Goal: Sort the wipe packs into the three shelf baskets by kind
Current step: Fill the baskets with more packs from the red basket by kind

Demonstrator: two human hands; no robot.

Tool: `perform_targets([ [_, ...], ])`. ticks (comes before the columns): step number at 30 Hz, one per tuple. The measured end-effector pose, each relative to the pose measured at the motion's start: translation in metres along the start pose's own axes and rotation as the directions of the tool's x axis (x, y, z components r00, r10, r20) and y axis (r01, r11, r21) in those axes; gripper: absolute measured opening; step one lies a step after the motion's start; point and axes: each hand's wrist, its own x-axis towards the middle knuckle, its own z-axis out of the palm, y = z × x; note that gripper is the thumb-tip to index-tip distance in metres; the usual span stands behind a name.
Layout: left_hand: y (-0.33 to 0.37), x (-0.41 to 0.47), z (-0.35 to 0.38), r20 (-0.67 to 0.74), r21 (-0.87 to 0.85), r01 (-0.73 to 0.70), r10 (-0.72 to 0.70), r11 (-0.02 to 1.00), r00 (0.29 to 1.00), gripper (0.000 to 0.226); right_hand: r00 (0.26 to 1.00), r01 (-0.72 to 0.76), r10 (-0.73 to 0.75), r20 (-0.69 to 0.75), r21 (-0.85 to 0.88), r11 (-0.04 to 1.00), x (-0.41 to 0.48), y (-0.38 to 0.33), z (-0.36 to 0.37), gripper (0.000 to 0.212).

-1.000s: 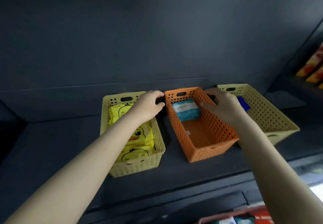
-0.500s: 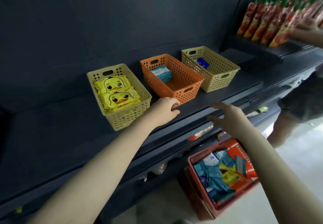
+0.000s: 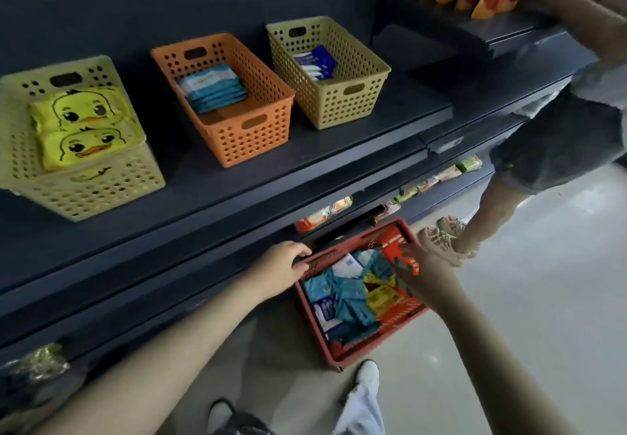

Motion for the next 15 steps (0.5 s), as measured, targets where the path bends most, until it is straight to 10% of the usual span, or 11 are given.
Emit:
perform_targets([
  [15,-0.012,0.088,0.211,0.036,-0.268,0.534,-0.546,0.802,0.837,0.039,0.949,-0.105,0.041,0.313,0.190,0.976,0.128,0.187,0.137,0.033],
])
